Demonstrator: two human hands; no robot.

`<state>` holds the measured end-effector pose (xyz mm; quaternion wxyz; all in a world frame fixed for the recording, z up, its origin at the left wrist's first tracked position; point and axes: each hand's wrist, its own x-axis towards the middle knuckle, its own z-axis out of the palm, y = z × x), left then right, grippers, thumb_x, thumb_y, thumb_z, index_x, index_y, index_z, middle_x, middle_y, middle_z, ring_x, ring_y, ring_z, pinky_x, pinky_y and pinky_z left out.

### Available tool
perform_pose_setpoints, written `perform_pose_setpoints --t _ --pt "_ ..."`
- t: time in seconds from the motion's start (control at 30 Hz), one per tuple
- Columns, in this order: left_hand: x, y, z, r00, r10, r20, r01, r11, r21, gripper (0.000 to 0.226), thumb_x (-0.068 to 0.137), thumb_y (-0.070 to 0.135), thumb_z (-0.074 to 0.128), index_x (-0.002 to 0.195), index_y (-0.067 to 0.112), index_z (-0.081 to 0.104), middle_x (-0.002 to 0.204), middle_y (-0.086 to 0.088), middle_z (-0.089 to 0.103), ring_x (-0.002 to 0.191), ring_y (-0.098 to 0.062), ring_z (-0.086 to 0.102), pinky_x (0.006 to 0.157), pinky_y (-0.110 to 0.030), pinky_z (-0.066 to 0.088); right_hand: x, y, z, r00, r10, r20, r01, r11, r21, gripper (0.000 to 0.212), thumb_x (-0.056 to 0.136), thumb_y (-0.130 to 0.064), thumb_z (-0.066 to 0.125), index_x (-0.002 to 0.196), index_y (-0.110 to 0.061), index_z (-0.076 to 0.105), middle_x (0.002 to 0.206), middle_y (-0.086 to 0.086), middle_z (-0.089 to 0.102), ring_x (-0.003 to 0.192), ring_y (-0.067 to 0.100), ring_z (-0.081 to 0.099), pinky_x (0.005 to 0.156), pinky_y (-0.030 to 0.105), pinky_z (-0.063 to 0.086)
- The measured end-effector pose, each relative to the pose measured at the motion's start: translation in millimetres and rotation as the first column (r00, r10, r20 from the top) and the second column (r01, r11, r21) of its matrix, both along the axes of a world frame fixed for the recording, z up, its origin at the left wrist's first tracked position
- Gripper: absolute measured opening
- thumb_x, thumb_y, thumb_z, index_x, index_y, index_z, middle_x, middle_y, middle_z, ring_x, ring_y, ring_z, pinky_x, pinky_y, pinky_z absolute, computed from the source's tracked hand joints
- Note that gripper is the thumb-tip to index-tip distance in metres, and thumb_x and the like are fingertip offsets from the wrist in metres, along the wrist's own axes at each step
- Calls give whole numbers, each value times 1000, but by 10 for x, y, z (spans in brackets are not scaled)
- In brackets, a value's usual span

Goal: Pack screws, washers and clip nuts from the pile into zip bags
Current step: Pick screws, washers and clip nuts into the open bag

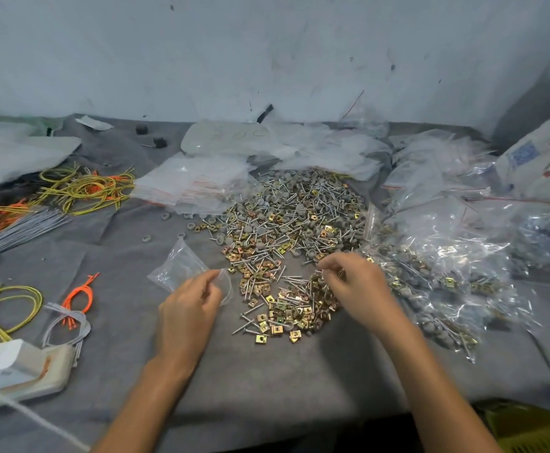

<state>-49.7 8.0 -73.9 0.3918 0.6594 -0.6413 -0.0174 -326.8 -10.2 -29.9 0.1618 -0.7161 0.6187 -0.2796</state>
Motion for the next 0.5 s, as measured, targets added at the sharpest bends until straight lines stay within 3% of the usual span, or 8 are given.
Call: perform_pose_setpoints --t 0.13,0.33,0.4,0.5 --pt "21 -42 -33 999 -42 26 42 999 -15 30 86 7 72 114 19 75 102 -2 75 85 -24 70 73 -37 55 40 -230 48 968 137 -208 -110 984 137 13 98 -30 61 106 -27 71 100 -11 60 94 9 55 78 29 42" --pt "16 -17 -42 994 -102 46 101 995 12 39 99 23 50 137 23 61 118 -3 70 101 -27 66 84 -43 54 235 -394 36 909 252 -333 -202 963 177 17 96 -38 64 103 -23 71 97 -10 62 86 8 58 76 28 49" --pt "13 -16 -25 992 -113 48 111 993 45 49 98 28 41 145 23 52 117 -8 68 98 -33 65 81 -46 54 282 -415 24 904 263 -337 -206 959 196 17 96 -38 64 103 -24 70 96 -10 66 86 8 61 78 30 54" --pt "10 -20 -21 995 -102 9 101 994 47 50 99 21 46 149 28 41 105 -11 68 85 -37 66 69 -47 54 337 -453 24 891 272 -364 -195 952 235 13 97 -36 63 97 -24 68 90 -10 67 83 10 62 74 32 55"
